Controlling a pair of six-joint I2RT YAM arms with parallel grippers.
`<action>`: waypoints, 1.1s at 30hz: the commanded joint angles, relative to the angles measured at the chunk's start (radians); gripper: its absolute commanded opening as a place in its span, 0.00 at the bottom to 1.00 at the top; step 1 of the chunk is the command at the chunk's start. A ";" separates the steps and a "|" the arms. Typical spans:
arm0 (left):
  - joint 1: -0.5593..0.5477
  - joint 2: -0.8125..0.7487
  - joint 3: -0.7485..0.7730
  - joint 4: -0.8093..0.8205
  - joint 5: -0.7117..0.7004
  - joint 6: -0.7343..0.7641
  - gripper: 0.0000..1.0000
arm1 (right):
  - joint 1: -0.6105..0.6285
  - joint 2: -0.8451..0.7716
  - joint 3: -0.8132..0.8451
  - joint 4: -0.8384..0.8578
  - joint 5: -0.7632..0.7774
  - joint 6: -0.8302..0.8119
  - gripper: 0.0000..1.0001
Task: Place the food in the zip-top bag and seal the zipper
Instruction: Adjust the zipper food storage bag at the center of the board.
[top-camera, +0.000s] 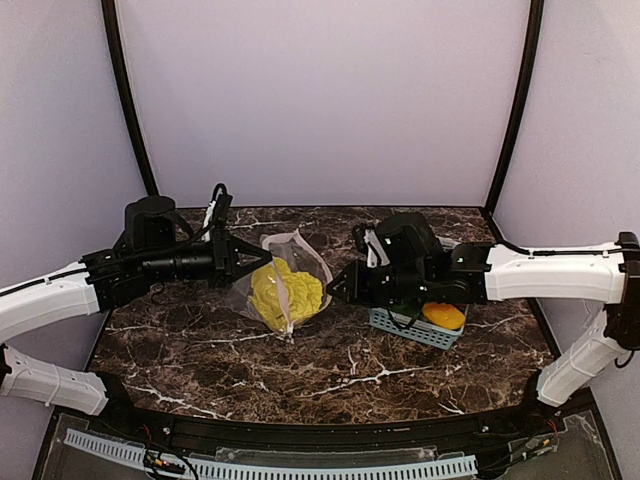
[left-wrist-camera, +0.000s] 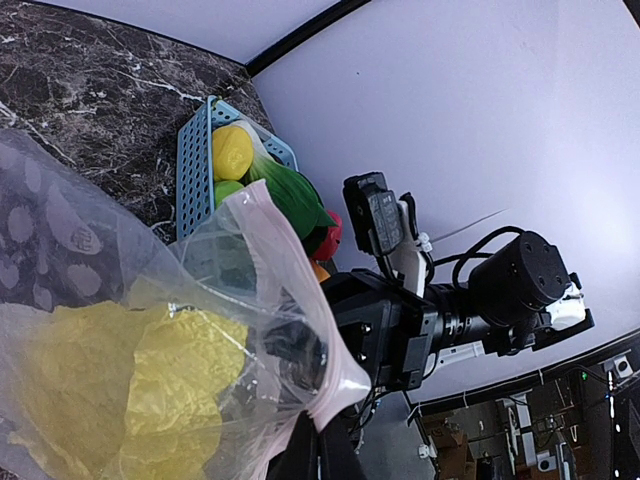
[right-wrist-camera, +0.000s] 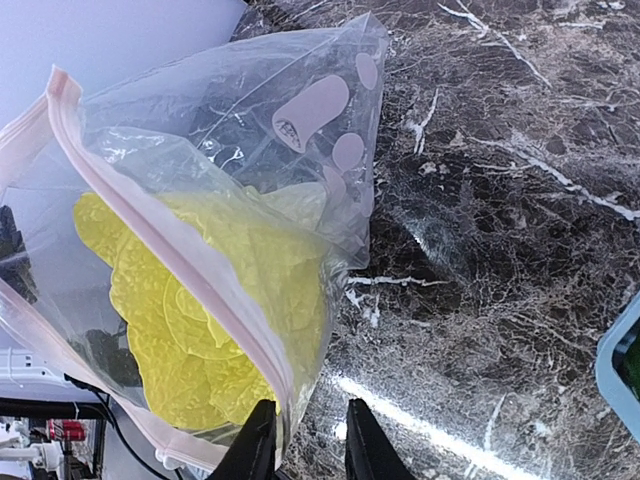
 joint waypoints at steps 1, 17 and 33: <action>0.005 -0.014 0.010 0.024 0.013 0.000 0.01 | -0.011 0.023 0.024 0.029 -0.031 -0.012 0.21; 0.014 0.121 0.417 -0.212 0.078 0.156 0.01 | -0.022 -0.021 0.234 0.055 -0.121 -0.114 0.00; 0.051 0.060 0.361 -0.465 0.041 0.291 0.01 | -0.027 0.000 0.242 -0.054 -0.102 -0.131 0.00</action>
